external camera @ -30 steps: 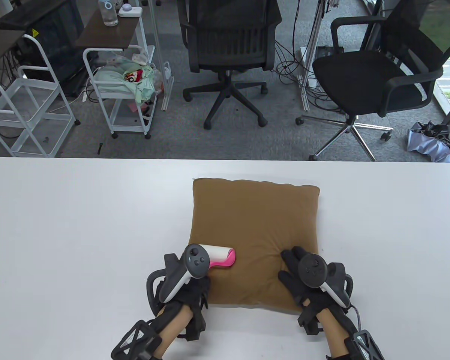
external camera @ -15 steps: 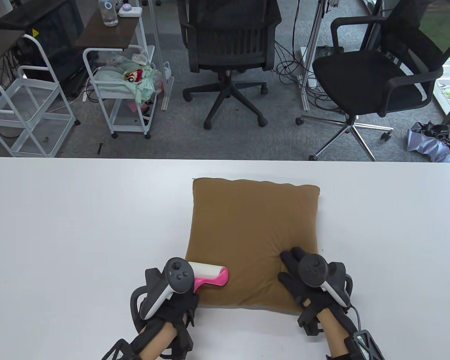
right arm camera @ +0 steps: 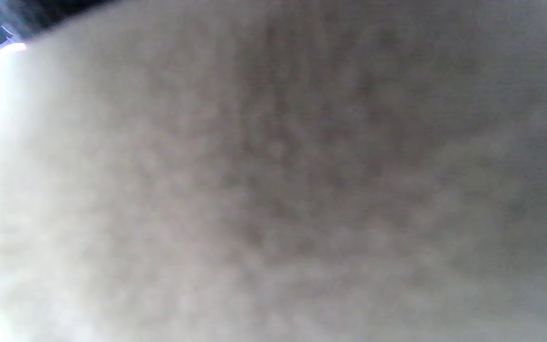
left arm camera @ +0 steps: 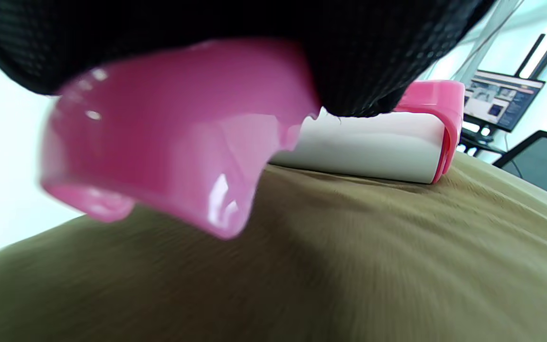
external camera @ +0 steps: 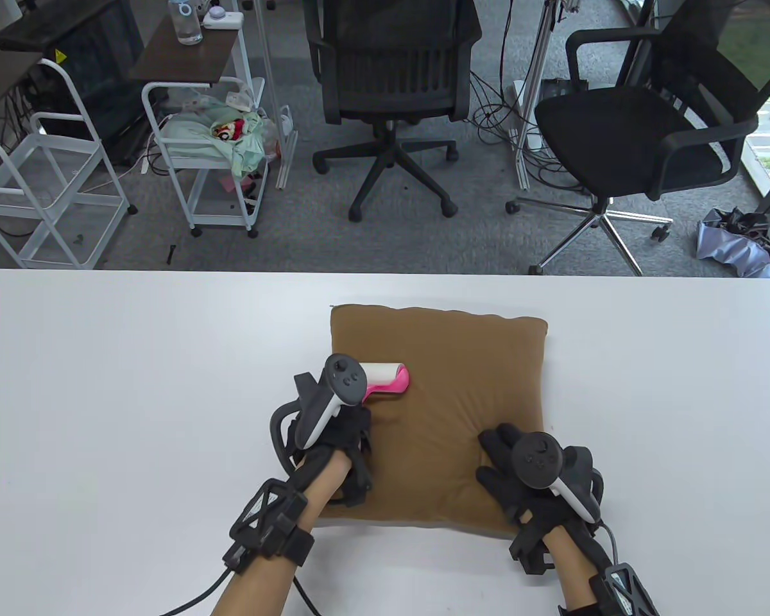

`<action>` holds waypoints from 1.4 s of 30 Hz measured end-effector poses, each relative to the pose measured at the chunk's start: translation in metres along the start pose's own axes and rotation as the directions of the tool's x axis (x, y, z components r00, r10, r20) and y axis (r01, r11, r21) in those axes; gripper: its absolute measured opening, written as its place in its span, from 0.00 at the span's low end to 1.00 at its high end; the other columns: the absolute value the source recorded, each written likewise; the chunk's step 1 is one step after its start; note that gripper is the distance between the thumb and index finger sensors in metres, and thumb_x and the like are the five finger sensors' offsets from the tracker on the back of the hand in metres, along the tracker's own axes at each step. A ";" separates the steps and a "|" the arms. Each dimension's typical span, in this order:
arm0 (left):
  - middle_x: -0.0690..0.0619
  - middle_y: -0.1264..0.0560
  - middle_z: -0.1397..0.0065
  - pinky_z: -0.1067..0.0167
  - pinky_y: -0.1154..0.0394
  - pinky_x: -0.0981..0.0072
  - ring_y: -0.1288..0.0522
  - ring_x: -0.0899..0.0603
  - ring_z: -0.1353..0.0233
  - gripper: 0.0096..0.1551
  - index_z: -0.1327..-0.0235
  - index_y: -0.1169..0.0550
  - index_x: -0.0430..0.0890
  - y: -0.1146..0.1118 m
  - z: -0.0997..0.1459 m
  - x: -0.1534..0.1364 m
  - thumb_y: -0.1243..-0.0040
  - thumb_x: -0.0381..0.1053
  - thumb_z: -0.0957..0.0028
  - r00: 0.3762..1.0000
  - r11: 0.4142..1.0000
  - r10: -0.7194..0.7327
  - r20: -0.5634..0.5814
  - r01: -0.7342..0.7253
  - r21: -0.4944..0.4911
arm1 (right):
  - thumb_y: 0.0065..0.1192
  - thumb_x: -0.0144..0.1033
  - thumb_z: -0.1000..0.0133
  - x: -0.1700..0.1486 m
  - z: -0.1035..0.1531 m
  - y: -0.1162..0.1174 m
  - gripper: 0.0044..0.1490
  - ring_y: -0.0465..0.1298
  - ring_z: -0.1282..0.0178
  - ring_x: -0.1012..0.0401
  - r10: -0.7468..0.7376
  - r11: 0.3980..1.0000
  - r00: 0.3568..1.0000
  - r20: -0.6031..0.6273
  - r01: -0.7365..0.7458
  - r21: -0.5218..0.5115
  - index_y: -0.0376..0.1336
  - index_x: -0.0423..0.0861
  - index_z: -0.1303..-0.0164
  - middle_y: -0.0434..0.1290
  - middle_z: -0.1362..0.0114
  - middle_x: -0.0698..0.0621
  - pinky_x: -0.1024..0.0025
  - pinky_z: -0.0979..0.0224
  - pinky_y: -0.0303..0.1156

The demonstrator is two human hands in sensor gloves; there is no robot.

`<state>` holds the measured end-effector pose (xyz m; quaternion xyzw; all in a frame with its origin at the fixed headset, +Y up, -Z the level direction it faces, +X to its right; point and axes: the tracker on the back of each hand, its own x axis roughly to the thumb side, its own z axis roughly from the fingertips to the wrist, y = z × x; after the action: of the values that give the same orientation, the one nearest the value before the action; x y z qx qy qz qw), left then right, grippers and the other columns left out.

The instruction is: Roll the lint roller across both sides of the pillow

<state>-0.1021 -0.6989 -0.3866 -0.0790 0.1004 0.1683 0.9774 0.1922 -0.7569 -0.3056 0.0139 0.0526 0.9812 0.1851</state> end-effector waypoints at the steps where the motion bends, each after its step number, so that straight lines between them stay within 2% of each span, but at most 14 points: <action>1: 0.43 0.16 0.43 0.52 0.22 0.40 0.13 0.38 0.60 0.37 0.33 0.32 0.51 0.000 -0.006 0.003 0.36 0.53 0.59 1.000 1.000 -0.013 -0.003 0.013 0.007 | 0.64 0.59 0.54 0.000 0.000 0.000 0.38 0.61 0.16 0.55 -0.001 1.000 1.000 -0.001 0.001 0.001 0.60 0.66 0.31 0.59 0.14 0.61 0.50 0.19 0.62; 6: 0.44 0.17 0.41 0.50 0.22 0.40 0.13 0.38 0.58 0.37 0.32 0.33 0.53 -0.005 -0.028 0.014 0.36 0.53 0.59 1.000 0.996 -0.002 -0.021 0.004 0.086 | 0.64 0.59 0.54 -0.001 -0.001 0.000 0.38 0.60 0.16 0.55 -0.003 1.000 1.000 0.000 0.003 0.011 0.60 0.66 0.31 0.59 0.14 0.61 0.50 0.19 0.62; 11: 0.44 0.17 0.41 0.50 0.22 0.40 0.13 0.38 0.57 0.37 0.32 0.33 0.54 -0.010 -0.038 0.017 0.36 0.53 0.59 1.000 0.996 0.001 -0.029 0.002 0.090 | 0.64 0.59 0.54 -0.001 -0.002 0.000 0.38 0.60 0.16 0.56 -0.009 1.000 1.000 -0.005 0.009 0.013 0.60 0.66 0.31 0.59 0.14 0.61 0.50 0.19 0.62; 16: 0.44 0.17 0.40 0.50 0.22 0.39 0.13 0.37 0.57 0.38 0.32 0.33 0.52 -0.005 -0.037 0.012 0.35 0.52 0.60 0.999 0.996 0.048 -0.011 -0.047 0.081 | 0.64 0.59 0.54 -0.001 -0.002 0.000 0.38 0.60 0.16 0.55 -0.004 1.000 1.000 -0.011 0.004 0.008 0.59 0.66 0.31 0.59 0.14 0.61 0.50 0.19 0.62; 21: 0.44 0.16 0.41 0.51 0.22 0.40 0.12 0.37 0.58 0.39 0.32 0.30 0.50 0.015 -0.019 -0.001 0.33 0.51 0.62 0.994 0.976 0.107 0.036 -0.112 0.185 | 0.63 0.59 0.54 0.000 -0.001 0.002 0.38 0.60 0.16 0.55 0.013 1.000 1.000 -0.017 -0.014 -0.004 0.59 0.66 0.30 0.59 0.14 0.60 0.50 0.19 0.62; 25: 0.45 0.16 0.41 0.50 0.22 0.40 0.12 0.37 0.57 0.39 0.32 0.31 0.50 0.043 0.013 -0.027 0.33 0.51 0.61 0.991 0.952 0.102 0.082 -0.122 0.282 | 0.63 0.59 0.54 -0.002 -0.001 0.002 0.39 0.60 0.16 0.56 -0.001 1.000 1.000 -0.019 0.000 -0.007 0.59 0.66 0.30 0.58 0.14 0.60 0.51 0.19 0.61; 29: 0.45 0.17 0.39 0.49 0.23 0.39 0.13 0.37 0.55 0.39 0.32 0.30 0.51 0.057 0.050 -0.070 0.33 0.52 0.61 0.993 0.926 0.072 0.093 -0.102 0.363 | 0.63 0.59 0.54 -0.002 -0.001 0.002 0.39 0.60 0.16 0.56 -0.001 1.000 1.000 -0.020 0.001 -0.009 0.59 0.66 0.30 0.58 0.14 0.61 0.51 0.19 0.61; 32: 0.45 0.17 0.39 0.48 0.23 0.39 0.13 0.36 0.54 0.39 0.32 0.30 0.51 0.050 0.069 -0.107 0.33 0.51 0.61 0.997 0.905 0.050 0.054 -0.068 0.420 | 0.63 0.60 0.54 -0.002 -0.002 0.001 0.39 0.60 0.16 0.56 0.000 1.000 1.000 -0.019 0.000 -0.008 0.59 0.66 0.30 0.59 0.14 0.61 0.51 0.19 0.61; 35: 0.45 0.17 0.39 0.48 0.23 0.39 0.13 0.37 0.55 0.38 0.32 0.29 0.51 0.036 0.073 -0.136 0.33 0.51 0.60 0.997 0.900 0.071 -0.005 -0.062 0.432 | 0.63 0.60 0.54 -0.002 -0.002 0.001 0.39 0.60 0.17 0.56 0.005 1.000 1.000 -0.017 -0.005 -0.009 0.59 0.66 0.30 0.59 0.14 0.61 0.51 0.19 0.62; 41: 0.45 0.16 0.40 0.50 0.22 0.40 0.12 0.38 0.56 0.38 0.32 0.29 0.50 0.018 0.070 -0.162 0.33 0.52 0.61 0.995 0.921 0.065 -0.077 -0.030 0.389 | 0.64 0.61 0.55 0.000 -0.001 -0.006 0.39 0.63 0.18 0.55 0.025 0.999 1.000 -0.003 -0.025 -0.038 0.61 0.65 0.31 0.61 0.15 0.60 0.50 0.21 0.64; 42: 0.46 0.16 0.40 0.50 0.22 0.41 0.12 0.38 0.56 0.38 0.32 0.29 0.50 0.016 0.069 -0.165 0.33 0.52 0.61 0.994 0.925 0.069 -0.089 -0.030 0.379 | 0.64 0.61 0.55 0.004 0.000 -0.009 0.38 0.64 0.18 0.55 0.046 0.996 0.999 0.002 -0.045 -0.082 0.62 0.65 0.32 0.63 0.16 0.59 0.49 0.21 0.65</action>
<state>-0.2488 -0.7225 -0.2851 0.1046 0.1821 0.1662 0.9635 0.1919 -0.7467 -0.3062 0.0096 0.0117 0.9865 0.1632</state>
